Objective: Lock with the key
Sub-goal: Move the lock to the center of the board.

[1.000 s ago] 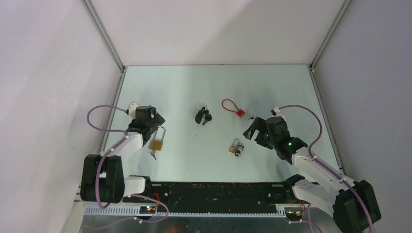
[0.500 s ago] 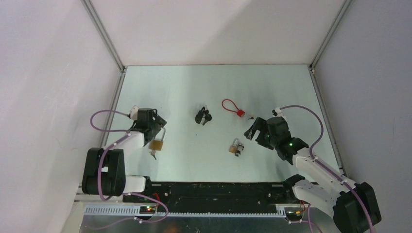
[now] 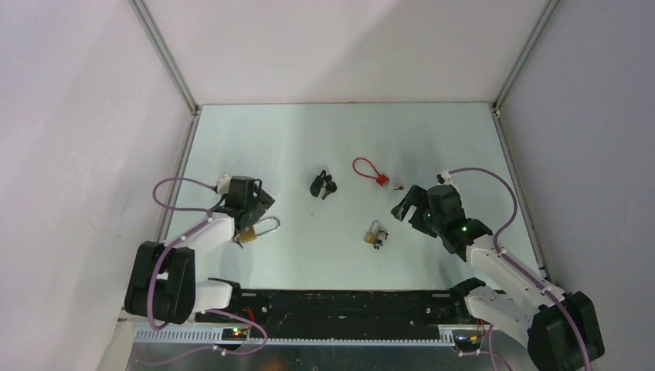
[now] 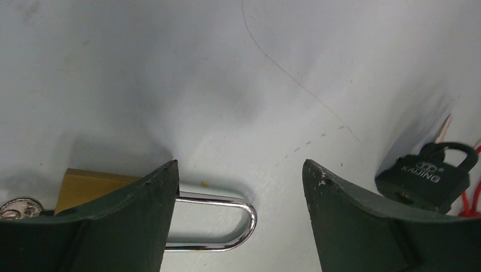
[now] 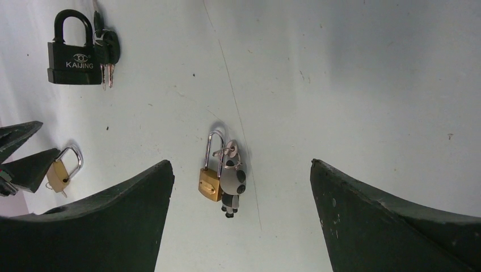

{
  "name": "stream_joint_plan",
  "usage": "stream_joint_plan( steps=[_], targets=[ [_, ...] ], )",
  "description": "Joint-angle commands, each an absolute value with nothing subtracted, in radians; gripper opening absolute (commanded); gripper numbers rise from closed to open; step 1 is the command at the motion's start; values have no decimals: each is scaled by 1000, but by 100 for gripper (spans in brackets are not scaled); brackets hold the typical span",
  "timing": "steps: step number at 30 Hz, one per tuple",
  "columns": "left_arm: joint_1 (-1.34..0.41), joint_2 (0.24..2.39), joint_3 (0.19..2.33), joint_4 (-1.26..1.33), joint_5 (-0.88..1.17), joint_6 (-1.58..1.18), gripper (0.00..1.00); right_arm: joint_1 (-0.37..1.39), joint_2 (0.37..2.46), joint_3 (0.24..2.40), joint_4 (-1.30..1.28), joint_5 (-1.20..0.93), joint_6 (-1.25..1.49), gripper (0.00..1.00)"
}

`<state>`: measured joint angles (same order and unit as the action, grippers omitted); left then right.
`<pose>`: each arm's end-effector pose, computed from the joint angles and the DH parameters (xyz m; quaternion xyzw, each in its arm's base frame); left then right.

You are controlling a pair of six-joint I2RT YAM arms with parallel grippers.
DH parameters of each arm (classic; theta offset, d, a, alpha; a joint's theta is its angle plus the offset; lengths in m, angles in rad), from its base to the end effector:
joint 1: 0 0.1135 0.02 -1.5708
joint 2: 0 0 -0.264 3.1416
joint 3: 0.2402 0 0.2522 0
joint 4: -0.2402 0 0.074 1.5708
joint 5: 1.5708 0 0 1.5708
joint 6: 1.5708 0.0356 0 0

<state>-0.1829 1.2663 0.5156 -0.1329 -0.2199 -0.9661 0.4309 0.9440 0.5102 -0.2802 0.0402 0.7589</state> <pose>0.2275 -0.0342 0.1581 -0.3913 0.8509 -0.0952 0.3372 0.1782 0.0803 0.2070 0.1567 0.8959 0.2176 0.3542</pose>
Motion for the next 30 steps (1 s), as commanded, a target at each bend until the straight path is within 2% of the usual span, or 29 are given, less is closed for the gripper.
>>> stream_joint_plan(
  steps=[1, 5, 9, 13, 16, 19, 26, 30],
  targets=[
    [-210, 1313, 590, -241, -190, -878, 83, 416, 923, 511, -277, 39, 750, 93],
    [-210, 1295, 672, -397, -380, -819, 86, 409, 904, 502, -277, 27, 745, 93],
    [-210, 1272, 714, -488, -548, -816, 93, 400, 894, 490, -275, 21, 740, 93],
    [-208, 1300, 732, -560, -611, -838, 96, 394, 886, 476, -268, 12, 741, 93],
    [-207, 1346, 734, -590, -586, -853, 96, 390, 874, 465, -265, 12, 742, 93],
    [-213, 1395, 734, -597, -535, -849, 89, 383, 867, 459, -264, 12, 742, 93],
    [-242, 1397, 725, -597, -400, -818, 88, 375, 843, 455, -265, -16, 749, 92],
    [-299, 1396, 714, -594, -297, -853, 83, 372, 829, 448, -266, -16, 752, 92]
  ],
)
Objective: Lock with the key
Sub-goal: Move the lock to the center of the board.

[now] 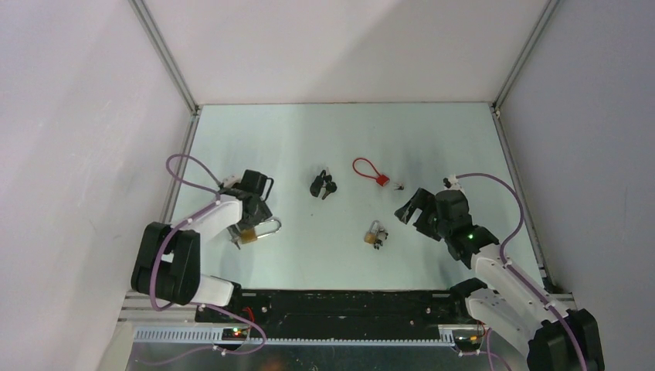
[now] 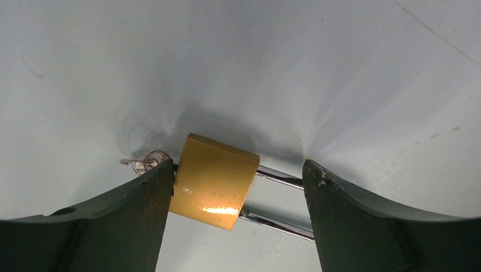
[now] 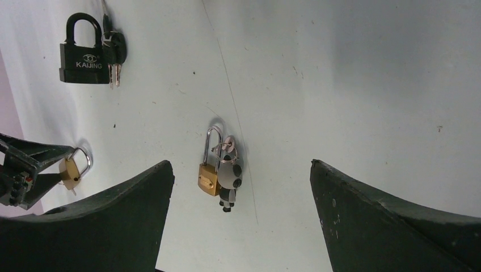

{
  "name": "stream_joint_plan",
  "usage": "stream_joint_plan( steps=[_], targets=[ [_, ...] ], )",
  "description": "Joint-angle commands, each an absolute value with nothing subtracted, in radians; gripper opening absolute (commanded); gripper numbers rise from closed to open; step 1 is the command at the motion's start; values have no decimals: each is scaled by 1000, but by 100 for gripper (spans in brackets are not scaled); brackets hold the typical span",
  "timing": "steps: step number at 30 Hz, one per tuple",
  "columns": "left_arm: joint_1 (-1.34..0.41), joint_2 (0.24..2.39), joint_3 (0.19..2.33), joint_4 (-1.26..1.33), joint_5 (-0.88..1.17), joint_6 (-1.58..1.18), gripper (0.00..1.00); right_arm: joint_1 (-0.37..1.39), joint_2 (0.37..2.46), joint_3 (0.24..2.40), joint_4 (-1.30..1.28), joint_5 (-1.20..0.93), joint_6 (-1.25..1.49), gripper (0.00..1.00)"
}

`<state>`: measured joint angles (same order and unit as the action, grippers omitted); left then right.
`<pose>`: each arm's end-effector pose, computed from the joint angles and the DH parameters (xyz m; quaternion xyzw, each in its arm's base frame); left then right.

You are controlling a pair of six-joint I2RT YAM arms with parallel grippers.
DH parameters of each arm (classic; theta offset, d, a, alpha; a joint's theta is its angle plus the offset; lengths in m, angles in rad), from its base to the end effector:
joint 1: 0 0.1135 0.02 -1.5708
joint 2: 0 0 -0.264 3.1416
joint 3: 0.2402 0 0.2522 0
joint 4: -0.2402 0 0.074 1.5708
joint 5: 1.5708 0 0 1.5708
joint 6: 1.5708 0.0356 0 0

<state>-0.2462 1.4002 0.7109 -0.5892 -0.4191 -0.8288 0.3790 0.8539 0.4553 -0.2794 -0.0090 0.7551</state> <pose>0.2296 -0.0428 0.1622 -0.3069 0.9182 0.1038 0.2277 0.1680 0.0672 0.2040 0.1667 0.8865 0.2353 0.3620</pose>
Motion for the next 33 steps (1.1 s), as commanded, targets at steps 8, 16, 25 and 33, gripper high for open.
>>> stream_joint_plan(
  steps=[8, 16, 25, 33],
  targets=[
    [-514, 1484, 759, -594, -269, -1002, 82, 364, 817, 439, -273, -21, 747, 92],
    [-669, 1557, 862, -595, -290, -1024, 84, 353, 799, 428, -280, -23, 745, 92],
    [-695, 1490, 855, -595, -310, -995, 90, 369, 838, 428, -155, -197, 639, 82],
    [-688, 1395, 840, -596, -409, -889, 95, 630, 1013, 509, -14, -140, 633, 78]
  ],
)
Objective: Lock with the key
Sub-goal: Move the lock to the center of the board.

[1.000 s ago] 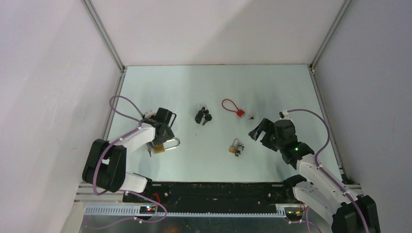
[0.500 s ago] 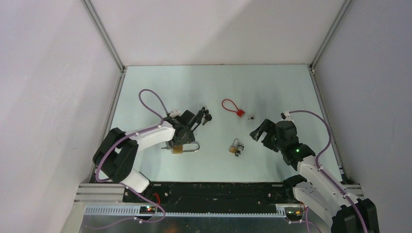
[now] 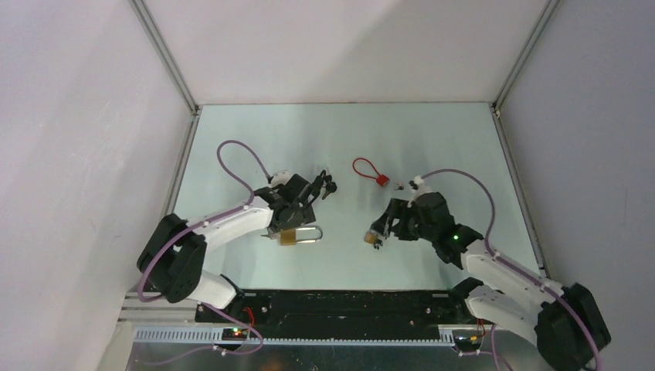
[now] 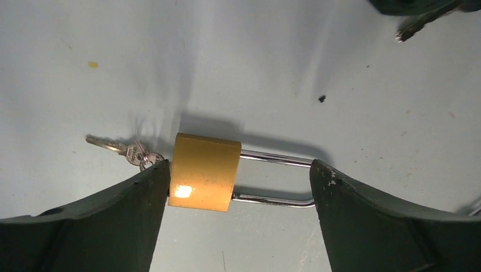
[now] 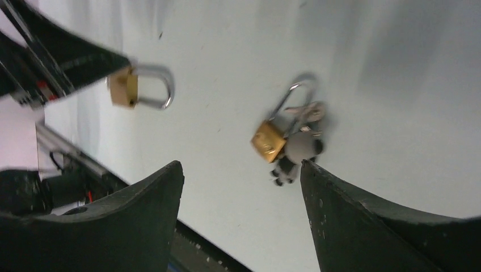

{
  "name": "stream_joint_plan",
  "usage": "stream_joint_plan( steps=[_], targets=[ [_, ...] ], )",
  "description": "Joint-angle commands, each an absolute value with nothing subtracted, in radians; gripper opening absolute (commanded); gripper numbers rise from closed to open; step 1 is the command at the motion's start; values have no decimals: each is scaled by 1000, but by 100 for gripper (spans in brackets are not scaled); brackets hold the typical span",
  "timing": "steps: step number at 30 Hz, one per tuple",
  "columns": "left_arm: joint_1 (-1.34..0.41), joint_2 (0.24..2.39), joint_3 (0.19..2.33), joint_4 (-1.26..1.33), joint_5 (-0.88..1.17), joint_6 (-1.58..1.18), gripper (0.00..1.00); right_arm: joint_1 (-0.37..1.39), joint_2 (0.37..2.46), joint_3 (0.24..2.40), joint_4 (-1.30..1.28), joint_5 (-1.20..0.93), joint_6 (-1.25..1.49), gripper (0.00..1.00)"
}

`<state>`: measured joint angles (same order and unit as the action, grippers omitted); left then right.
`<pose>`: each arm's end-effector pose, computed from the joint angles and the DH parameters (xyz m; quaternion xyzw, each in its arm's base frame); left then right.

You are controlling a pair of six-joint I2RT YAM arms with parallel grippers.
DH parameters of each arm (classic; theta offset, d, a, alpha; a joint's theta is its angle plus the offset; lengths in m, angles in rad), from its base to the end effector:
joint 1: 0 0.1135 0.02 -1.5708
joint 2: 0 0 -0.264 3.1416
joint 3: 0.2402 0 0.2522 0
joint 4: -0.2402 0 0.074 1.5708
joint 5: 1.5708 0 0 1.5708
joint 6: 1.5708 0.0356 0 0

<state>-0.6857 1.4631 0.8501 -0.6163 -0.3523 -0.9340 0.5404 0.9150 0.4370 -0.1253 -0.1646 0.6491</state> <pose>0.2109 -0.1567 0.1829 -0.1497 0.9591 -0.0021 0.2404 0.1633 0.1048 0.2014 0.0098 0.8830 0.3200 0.3432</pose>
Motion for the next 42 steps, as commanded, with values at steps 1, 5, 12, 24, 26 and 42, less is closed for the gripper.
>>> stream_joint_plan(
  steps=[1, 5, 12, 24, 26, 42],
  targets=[
    [-687, 1381, 827, -595, -412, -888, 95, 655, 1040, 519, 8, -140, 643, 78],
    [-680, 1362, 786, -596, -423, -896, 92, 720, 1216, 594, 71, -155, 673, 71],
    [-673, 1384, 762, -602, -427, -853, 87, 860, 1461, 815, -30, -42, 613, 63],
    [-675, 1439, 738, -595, -287, -979, 72, 923, 1651, 979, -144, 126, 603, 58],
    [-680, 1461, 733, -593, -278, -1016, 72, 916, 1647, 978, -160, 135, 611, 58],
    [-813, 1489, 792, -543, -281, -1208, 61, 790, 1473, 846, -183, 144, 643, 58]
  ],
)
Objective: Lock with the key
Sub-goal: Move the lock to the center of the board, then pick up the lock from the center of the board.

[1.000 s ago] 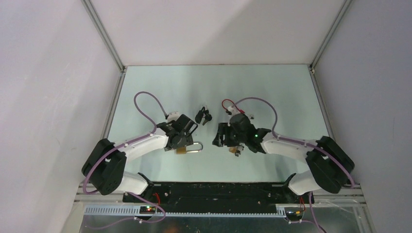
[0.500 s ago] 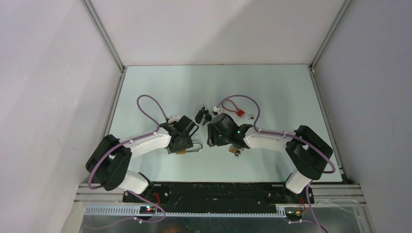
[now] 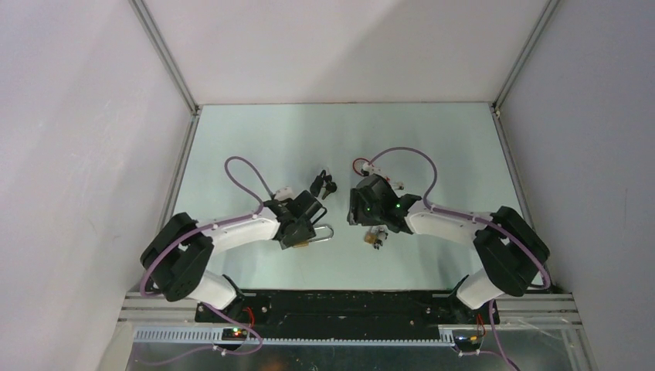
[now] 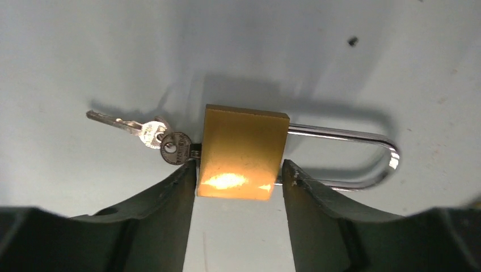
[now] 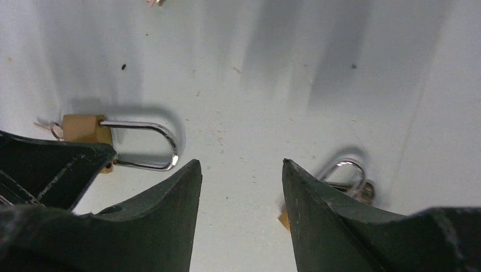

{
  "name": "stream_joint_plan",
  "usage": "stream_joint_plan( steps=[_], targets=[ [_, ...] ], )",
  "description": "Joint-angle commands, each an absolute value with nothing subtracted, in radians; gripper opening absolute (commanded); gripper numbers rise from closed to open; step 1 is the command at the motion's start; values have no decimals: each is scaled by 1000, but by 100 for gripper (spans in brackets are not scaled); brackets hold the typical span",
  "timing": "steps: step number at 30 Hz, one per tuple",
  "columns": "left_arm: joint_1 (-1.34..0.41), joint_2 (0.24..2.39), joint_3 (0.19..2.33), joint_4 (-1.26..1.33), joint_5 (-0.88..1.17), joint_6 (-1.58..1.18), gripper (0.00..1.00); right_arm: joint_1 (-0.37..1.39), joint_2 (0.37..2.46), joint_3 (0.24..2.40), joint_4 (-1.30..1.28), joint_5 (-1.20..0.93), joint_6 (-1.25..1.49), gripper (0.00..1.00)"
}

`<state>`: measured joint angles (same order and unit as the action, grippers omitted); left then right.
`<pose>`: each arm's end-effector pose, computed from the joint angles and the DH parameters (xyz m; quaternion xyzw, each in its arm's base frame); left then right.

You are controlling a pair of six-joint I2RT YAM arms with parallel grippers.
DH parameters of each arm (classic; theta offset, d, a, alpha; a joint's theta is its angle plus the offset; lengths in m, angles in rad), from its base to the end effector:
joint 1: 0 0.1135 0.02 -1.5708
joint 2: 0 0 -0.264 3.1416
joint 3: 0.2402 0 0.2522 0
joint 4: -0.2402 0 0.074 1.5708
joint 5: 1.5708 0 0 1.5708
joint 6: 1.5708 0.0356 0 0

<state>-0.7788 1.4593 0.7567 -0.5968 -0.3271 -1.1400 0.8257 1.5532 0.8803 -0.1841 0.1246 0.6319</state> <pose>0.1826 -0.1641 0.1596 -0.1973 0.9577 -0.0167 0.2087 0.2174 0.2292 0.1891 -0.0688 0.9329 0.1887 0.2990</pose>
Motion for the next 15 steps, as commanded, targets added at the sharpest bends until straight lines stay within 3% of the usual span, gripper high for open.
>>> stream_joint_plan(
  steps=[1, 4, 6, 15],
  targets=[
    [-813, 1498, 796, -544, -281, -1199, 65, 783, 1453, 840, -183, 142, 644, 58],
    [-813, 1502, 786, -546, -322, -1160, 82, 763, 1416, 814, -183, 130, 644, 59],
    [-808, 1504, 776, -546, -346, -1143, 86, 756, 1393, 801, -184, 125, 644, 59],
    [-788, 1532, 776, -555, -414, -1077, 74, 752, 1358, 771, -176, 107, 658, 59]
  ],
)
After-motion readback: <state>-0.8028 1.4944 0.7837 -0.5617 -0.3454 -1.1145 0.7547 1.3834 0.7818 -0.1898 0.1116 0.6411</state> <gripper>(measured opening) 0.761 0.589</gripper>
